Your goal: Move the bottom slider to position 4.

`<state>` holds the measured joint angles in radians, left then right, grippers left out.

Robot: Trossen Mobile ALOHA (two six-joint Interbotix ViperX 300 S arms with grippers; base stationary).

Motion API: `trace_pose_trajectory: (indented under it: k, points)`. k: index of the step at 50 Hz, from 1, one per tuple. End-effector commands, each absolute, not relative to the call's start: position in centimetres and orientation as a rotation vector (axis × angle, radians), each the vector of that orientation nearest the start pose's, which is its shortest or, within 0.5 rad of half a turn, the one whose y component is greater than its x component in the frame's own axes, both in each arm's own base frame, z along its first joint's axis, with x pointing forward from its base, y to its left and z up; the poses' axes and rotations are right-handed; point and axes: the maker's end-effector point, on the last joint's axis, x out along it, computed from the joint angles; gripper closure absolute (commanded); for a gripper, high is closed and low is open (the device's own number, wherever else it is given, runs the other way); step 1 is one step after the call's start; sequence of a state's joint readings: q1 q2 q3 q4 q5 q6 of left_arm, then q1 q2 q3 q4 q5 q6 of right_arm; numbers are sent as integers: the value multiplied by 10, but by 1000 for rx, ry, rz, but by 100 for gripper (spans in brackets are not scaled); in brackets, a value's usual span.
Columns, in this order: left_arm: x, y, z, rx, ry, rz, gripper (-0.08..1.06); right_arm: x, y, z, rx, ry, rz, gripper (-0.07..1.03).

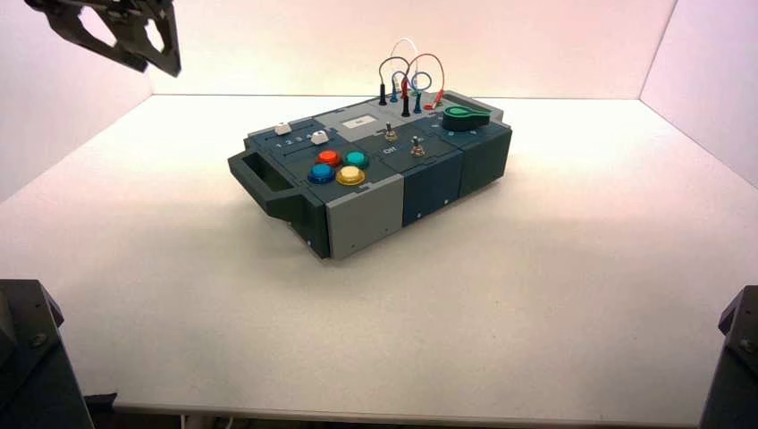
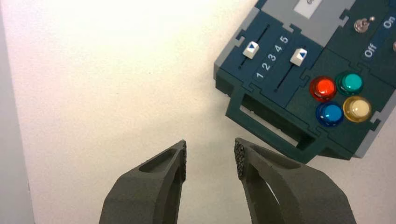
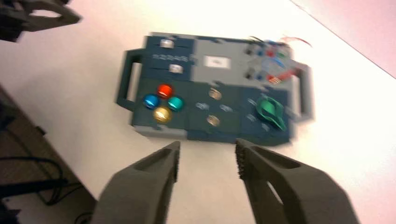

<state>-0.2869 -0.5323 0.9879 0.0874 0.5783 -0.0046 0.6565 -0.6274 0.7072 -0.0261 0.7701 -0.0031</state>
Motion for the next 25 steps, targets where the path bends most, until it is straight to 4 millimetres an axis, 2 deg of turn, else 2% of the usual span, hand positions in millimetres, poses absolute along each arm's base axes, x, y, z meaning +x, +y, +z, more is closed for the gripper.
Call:
trace_pose_trajectory:
  k: [1,5,16,20,25]
  points:
    - [256,-71,141,242,984,-269,42,226,146,251,-266,759,546,23]
    - [256,-72,141,244,983,-271,42,218,132,237,-262,763,523,23]
    - [255,-72,134,250,1006,-275,42,201,122,191,-267,833,515,23]
    - [255,-74,132,254,1016,-278,42,199,121,185,-260,840,514,23]
    - [254,-76,131,263,1023,-287,42,199,122,194,-241,798,518,23]
